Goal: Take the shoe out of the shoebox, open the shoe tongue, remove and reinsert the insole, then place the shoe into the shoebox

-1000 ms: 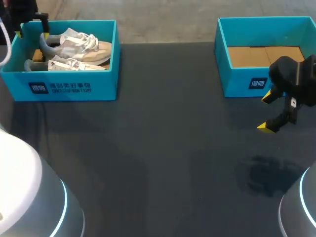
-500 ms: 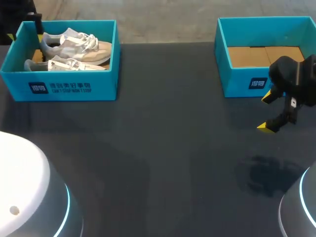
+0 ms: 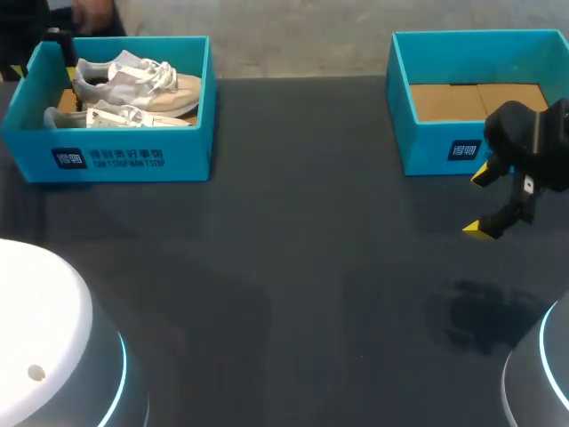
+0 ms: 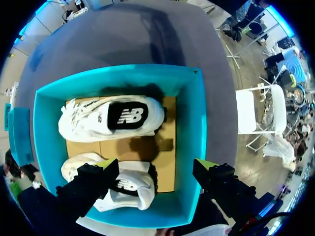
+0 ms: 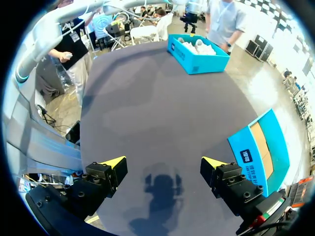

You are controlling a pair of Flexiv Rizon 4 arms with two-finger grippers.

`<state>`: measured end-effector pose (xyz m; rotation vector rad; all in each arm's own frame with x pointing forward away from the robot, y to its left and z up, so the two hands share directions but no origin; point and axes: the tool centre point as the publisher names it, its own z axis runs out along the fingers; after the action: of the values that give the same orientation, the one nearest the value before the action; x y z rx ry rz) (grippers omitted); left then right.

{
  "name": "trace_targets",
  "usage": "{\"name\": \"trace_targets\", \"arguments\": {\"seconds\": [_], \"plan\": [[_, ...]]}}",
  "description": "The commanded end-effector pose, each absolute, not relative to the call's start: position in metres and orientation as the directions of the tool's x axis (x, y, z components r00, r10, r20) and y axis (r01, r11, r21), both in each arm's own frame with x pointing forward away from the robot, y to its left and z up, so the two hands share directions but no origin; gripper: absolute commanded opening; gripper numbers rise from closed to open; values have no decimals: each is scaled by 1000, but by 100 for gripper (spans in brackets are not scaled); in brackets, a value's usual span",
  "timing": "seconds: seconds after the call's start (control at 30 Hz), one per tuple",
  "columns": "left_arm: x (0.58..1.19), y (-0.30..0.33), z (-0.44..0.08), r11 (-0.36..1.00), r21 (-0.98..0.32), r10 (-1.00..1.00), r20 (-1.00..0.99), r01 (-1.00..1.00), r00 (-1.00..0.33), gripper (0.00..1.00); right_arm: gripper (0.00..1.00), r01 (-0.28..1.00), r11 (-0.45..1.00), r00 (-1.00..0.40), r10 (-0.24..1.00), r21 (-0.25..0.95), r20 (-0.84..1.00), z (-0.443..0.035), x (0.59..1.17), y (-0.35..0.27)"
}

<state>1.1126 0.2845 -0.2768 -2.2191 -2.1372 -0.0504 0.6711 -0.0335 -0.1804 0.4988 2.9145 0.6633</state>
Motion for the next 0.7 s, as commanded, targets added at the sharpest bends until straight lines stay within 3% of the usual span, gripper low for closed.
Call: {"name": "trace_targets", "arguments": {"seconds": [0.03,0.2,0.23,0.43,0.5,0.7], "plan": [[1102,283,-280,-60,-4,994,96,998,60,100,100,293,852,-940,340,435,-33,-181,673,-33],[1090,283,-281,-112,-8,990,81,994,112,100,100,293,852,-940,340,435,-33,-181,673,-33],[1088,282,-281,-124,-15,990,68,992,125,78,100,293,852,-940,340,435,-33,-181,673,-33],[1073,280,-290,-194,-44,976,90,980,197,63,100,293,852,-940,340,435,-33,-181,673,-33],[1070,280,-294,-209,-58,972,99,976,214,77,100,293,852,-940,340,435,-33,-181,673,-33],[1060,279,-303,-226,-61,968,99,972,231,73,100,293,852,-940,340,435,-33,-181,673,-33]]}}
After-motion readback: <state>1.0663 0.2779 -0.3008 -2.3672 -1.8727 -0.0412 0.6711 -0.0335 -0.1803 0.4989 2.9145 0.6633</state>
